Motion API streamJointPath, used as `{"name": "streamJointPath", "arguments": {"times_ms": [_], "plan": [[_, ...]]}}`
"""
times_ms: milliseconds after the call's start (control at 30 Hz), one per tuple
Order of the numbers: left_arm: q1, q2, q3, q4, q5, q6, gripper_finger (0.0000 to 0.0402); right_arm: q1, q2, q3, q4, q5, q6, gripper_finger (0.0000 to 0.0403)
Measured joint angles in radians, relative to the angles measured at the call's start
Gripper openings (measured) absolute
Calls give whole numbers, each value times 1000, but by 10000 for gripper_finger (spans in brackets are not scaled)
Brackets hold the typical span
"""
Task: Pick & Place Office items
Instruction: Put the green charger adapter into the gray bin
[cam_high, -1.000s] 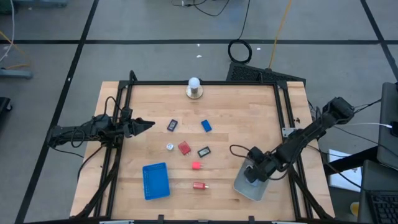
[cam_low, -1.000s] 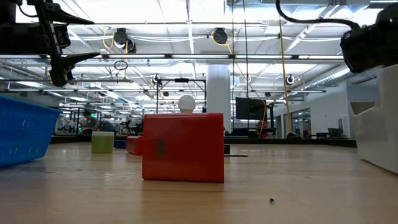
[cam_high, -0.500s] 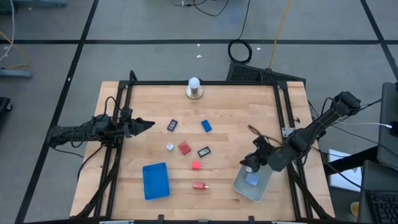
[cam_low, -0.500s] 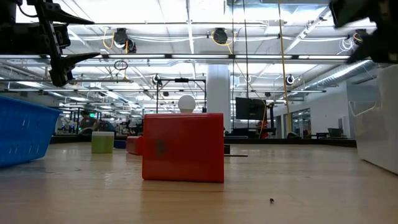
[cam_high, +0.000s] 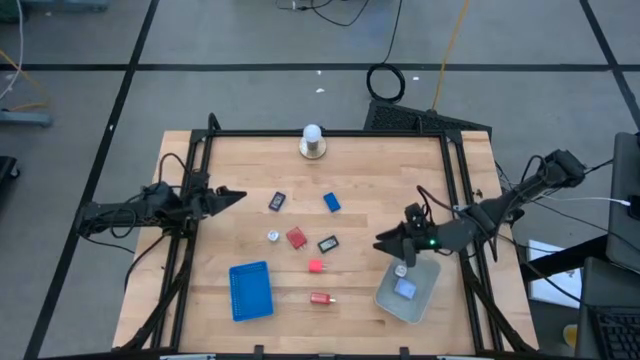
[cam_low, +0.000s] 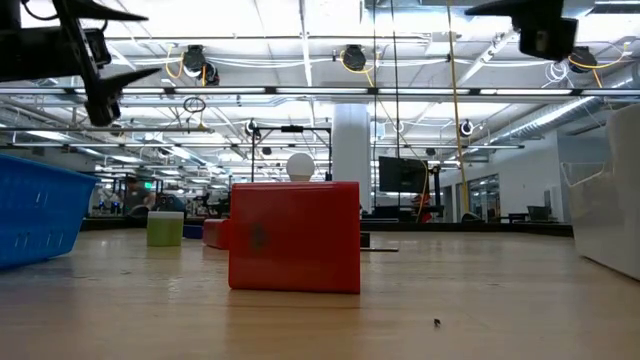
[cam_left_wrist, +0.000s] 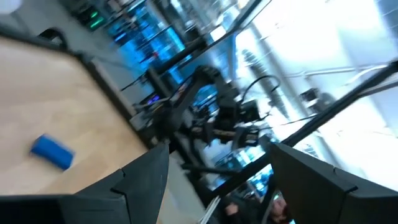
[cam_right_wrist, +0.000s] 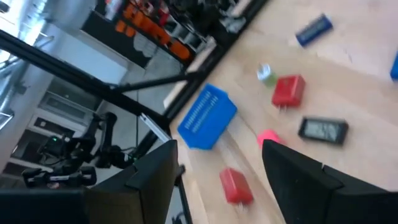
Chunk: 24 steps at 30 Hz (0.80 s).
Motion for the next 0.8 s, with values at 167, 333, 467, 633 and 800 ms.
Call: {"name": "streamJointPath", "arguments": {"times_ms": [167, 333, 467, 633, 800], "plan": [[0, 0, 0, 103, 2, 19, 278, -56, 5, 0, 44, -46, -75, 226], [0, 0, 0, 132, 42, 27, 278, -122, 33, 0, 165, -139, -207, 226], [0, 3, 0, 132, 53, 10, 278, -175, 53, 0, 314, -200, -335, 226], [0, 78, 57, 59, 66, 22, 278, -234, 62, 1, 416, -214, -459, 226], [0, 289, 267, -245, 97, 117, 278, -294, 62, 1, 473, -213, -521, 226]]}}
